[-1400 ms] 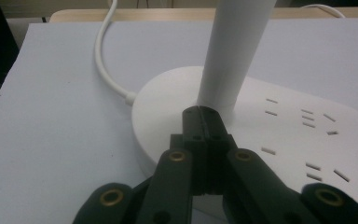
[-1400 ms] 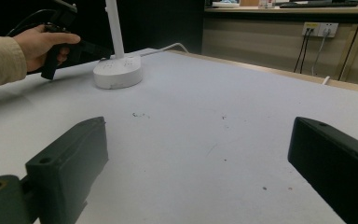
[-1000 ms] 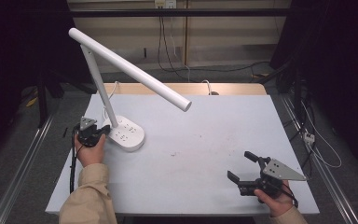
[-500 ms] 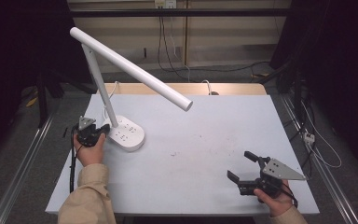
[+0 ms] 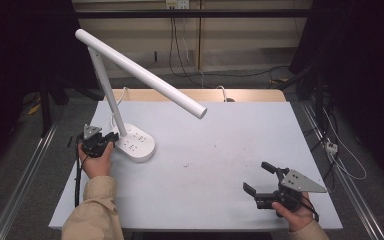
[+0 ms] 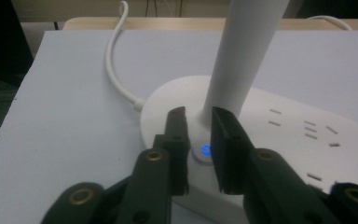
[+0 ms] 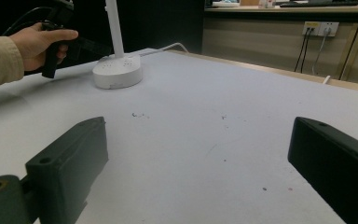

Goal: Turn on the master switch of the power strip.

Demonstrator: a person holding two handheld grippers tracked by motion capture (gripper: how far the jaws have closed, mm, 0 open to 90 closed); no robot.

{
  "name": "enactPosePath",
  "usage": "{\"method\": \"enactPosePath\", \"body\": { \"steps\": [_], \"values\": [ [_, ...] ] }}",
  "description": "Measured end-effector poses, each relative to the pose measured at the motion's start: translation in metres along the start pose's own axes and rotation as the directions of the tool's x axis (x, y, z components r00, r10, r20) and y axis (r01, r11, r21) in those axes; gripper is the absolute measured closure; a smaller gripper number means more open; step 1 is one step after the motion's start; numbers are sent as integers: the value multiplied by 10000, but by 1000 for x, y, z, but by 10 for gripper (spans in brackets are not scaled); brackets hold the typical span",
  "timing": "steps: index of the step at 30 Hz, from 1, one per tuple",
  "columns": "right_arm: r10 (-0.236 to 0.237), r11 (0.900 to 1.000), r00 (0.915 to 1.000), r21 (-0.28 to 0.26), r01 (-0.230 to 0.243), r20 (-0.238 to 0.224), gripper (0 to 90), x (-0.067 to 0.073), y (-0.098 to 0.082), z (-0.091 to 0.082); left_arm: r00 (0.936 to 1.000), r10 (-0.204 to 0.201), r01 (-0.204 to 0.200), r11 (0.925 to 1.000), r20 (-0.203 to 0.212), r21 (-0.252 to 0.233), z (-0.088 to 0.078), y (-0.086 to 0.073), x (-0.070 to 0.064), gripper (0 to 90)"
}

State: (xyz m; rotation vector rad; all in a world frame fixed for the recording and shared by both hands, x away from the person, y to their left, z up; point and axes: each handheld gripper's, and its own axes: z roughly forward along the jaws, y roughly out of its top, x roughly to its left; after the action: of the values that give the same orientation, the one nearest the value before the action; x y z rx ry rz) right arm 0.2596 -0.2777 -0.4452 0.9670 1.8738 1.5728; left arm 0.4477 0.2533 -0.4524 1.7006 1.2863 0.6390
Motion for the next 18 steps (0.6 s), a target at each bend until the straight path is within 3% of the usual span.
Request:
{"method": "enactPosePath", "body": {
  "steps": [8,18],
  "values": [
    [12,10000,10000,1,-12,-11,44,-1,0,2,9993,-258,260,9997,284,-44,-6,3,-4,659],
    [-52,10000,10000,16,52,-66,44,1,0,4,9955,-462,462,9989,828,25,-15,5,-11,439]
  ]
}}
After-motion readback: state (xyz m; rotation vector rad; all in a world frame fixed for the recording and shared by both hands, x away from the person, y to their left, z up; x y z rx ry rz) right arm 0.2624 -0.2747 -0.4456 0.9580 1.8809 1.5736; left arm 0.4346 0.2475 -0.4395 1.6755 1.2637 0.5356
